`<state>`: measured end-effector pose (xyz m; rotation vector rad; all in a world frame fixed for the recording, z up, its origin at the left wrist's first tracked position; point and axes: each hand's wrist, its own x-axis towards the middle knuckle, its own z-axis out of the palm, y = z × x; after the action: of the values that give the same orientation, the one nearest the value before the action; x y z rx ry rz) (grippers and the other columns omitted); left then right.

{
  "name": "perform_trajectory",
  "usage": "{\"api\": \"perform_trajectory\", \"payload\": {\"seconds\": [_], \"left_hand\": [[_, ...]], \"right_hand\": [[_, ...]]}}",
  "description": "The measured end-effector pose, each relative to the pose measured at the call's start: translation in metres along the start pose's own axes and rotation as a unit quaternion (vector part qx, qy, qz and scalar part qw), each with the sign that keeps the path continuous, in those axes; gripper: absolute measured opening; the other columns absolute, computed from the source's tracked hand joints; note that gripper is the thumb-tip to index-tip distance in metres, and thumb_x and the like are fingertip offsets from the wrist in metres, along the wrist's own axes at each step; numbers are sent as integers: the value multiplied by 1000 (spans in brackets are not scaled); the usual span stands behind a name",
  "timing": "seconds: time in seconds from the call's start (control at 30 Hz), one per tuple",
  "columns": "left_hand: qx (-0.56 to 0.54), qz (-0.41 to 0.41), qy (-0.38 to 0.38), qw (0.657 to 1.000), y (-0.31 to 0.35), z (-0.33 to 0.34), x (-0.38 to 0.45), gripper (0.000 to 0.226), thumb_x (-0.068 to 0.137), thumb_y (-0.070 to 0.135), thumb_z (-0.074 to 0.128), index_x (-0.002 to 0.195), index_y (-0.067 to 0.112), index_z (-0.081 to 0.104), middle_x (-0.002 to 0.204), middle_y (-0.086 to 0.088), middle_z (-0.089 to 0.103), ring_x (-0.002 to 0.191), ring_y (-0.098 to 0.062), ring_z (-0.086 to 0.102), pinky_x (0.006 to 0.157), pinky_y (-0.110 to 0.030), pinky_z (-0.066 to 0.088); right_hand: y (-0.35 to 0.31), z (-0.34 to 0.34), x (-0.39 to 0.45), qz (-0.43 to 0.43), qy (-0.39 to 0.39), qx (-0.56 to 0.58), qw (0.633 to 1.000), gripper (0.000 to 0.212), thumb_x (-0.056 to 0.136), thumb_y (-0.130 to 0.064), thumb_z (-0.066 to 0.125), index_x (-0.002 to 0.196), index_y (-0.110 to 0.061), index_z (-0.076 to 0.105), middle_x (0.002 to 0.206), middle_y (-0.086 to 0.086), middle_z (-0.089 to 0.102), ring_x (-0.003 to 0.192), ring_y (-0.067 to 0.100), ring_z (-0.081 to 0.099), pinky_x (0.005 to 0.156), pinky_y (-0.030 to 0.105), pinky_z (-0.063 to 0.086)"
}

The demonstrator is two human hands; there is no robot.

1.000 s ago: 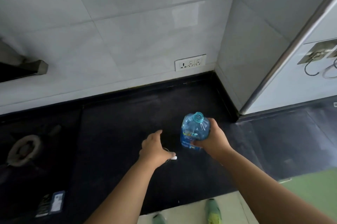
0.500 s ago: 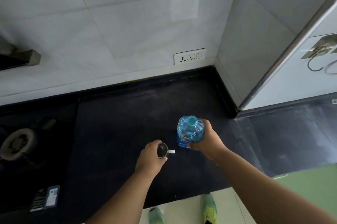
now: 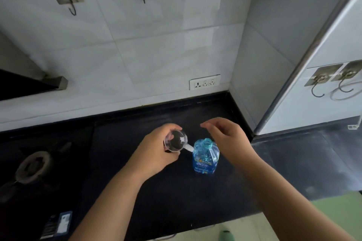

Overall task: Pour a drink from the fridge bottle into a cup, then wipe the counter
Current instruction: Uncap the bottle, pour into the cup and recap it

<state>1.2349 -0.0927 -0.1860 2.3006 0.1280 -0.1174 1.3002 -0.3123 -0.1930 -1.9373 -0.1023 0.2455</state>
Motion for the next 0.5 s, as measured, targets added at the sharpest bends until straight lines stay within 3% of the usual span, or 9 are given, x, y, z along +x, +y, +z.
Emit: {"api": "perform_trajectory", "payload": {"seconds": [0.1,0.2,0.37,0.43,0.5], "left_hand": [[26,56,-9,998,31,-21,-13,65,83,15,83,131,49,57,122,28,62,111,15,58,88,-10,50],[39,89,-17,995,49,-37,-20,63,87,12,78,130,52,56,129,29,59,116,12,57,92,-16,51],[-3,86,-15,996,51,-48,-23,82,95,5,71,146,60,39,151,30,41,132,9,51,107,-19,45],[-86,38,42,995,52,-44,-28,65,99,11,68,140,54,42,146,28,48,124,13,57,98,-15,47],[-133,-19,113,984,53,-38,-35,28,102,25,64,122,41,50,130,22,59,112,8,63,88,-16,49]], "right_hand": [[-41,-1,-8,-13,-108,54,993,11,96,-43,71,102,-35,75,97,-5,79,92,15,76,88,36,62],[-59,0,-13,13,-212,125,969,35,92,-31,78,125,-26,65,106,2,79,98,17,78,87,30,63],[-68,4,-14,34,-259,200,944,48,91,-22,80,136,-25,61,118,7,77,109,21,76,94,34,61],[-67,9,-14,50,-250,256,933,45,95,-23,76,137,-20,63,123,10,75,114,23,74,98,37,59],[-65,14,-15,66,-224,323,917,41,96,-26,73,135,-13,64,125,14,74,116,24,73,98,35,59]]}}
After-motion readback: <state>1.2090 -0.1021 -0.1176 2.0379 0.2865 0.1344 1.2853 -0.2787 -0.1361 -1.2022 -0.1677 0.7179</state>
